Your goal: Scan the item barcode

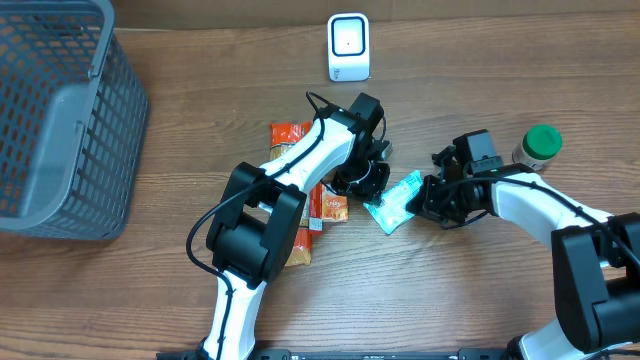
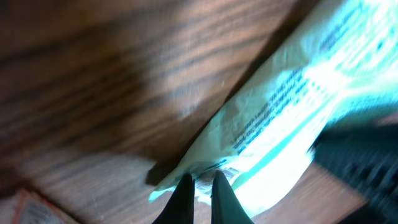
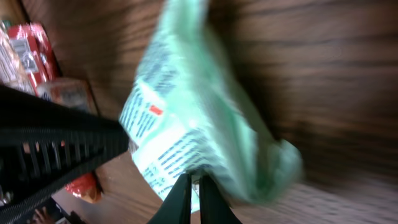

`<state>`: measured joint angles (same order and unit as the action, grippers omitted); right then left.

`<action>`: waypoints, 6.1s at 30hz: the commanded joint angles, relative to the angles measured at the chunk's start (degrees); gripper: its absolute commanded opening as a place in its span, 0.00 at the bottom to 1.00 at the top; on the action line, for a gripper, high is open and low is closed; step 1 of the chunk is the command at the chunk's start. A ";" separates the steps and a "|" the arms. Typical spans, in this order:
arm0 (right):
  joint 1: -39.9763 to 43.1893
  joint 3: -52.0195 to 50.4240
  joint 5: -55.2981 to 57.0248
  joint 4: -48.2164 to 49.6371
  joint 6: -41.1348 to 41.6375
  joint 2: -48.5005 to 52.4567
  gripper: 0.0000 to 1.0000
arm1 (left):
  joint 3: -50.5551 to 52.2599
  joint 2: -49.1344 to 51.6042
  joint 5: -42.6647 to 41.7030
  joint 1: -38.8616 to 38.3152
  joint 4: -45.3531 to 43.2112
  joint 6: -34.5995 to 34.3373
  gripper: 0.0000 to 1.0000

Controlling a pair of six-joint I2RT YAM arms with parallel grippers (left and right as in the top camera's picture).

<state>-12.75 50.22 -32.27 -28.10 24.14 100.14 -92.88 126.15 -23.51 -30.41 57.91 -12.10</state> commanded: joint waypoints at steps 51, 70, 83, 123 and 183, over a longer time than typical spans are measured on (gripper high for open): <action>-7.45 5.22 2.64 -6.05 6.16 -1.11 0.04 | 3.19 -1.64 2.08 -1.81 -7.96 1.33 0.04; -7.43 -0.02 8.90 -2.78 9.09 -1.11 0.04 | 5.62 -1.64 5.14 -1.99 -10.29 -2.82 0.04; -7.43 -0.02 9.81 -6.60 6.71 -1.07 0.04 | 7.87 -1.64 5.22 -1.68 -13.73 -3.76 0.04; -7.43 -0.02 9.73 -7.50 3.89 -1.07 0.05 | 10.21 -1.64 -0.44 0.24 -10.01 -3.80 0.04; 3.13 13.49 14.01 -19.56 -14.19 3.19 0.56 | 6.27 -7.87 12.52 -7.50 -5.92 -15.39 0.04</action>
<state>-9.74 64.10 -17.80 -47.97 10.90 103.35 -87.35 117.25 -11.70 -37.47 52.16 -25.43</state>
